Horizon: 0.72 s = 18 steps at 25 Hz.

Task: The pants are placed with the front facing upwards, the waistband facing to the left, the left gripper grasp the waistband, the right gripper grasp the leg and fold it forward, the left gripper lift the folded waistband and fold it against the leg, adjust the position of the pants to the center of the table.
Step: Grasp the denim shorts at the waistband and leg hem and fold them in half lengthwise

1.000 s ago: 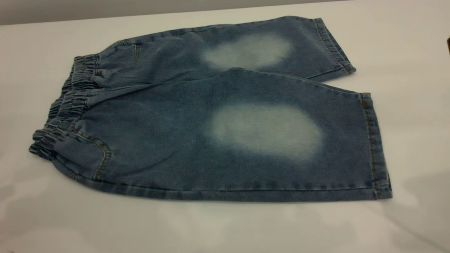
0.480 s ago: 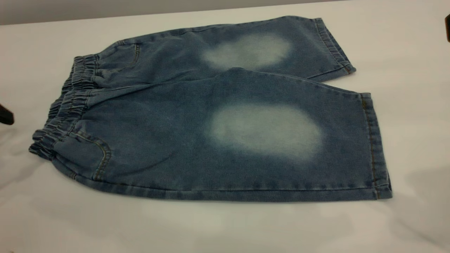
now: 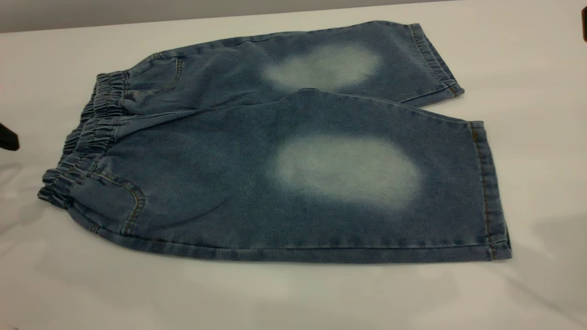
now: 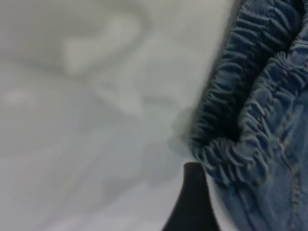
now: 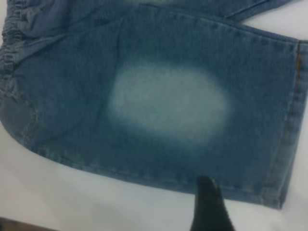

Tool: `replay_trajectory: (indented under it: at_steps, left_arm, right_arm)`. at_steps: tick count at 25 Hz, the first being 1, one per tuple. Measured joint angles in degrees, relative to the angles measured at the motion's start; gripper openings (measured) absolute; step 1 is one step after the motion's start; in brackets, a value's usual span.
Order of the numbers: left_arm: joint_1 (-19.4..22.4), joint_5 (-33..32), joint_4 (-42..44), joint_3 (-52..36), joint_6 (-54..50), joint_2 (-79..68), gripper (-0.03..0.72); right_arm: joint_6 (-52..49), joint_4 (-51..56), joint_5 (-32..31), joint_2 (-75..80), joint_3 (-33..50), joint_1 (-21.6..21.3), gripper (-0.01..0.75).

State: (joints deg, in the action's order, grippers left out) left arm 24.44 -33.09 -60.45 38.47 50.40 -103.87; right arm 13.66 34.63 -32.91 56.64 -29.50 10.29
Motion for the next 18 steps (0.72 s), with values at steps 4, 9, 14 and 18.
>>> replay_trajectory:
  at_steps: [4,9,14,18]
  left_arm:
    - [-0.1,-2.3,-1.7,0.0,0.0,-3.9,0.553]
    - [-0.1,-2.0,-5.5,0.0,3.0,-9.1,0.557]
    - [-0.1,-2.2,-11.8,0.0,8.5,-11.4,0.557]
    - [-0.1,-2.6,-17.6,0.0,12.7,-12.6,0.559]
  right_arm:
    - [0.0,0.0,0.5,0.0,0.0,0.0,0.372]
    - [-0.1,0.0,0.5,0.0,0.0,0.0,0.372]
    - [-0.1,0.1,0.4,0.0,0.0,0.0,0.372]
    - [-0.1,0.1,0.4,0.0,0.0,0.0,0.372]
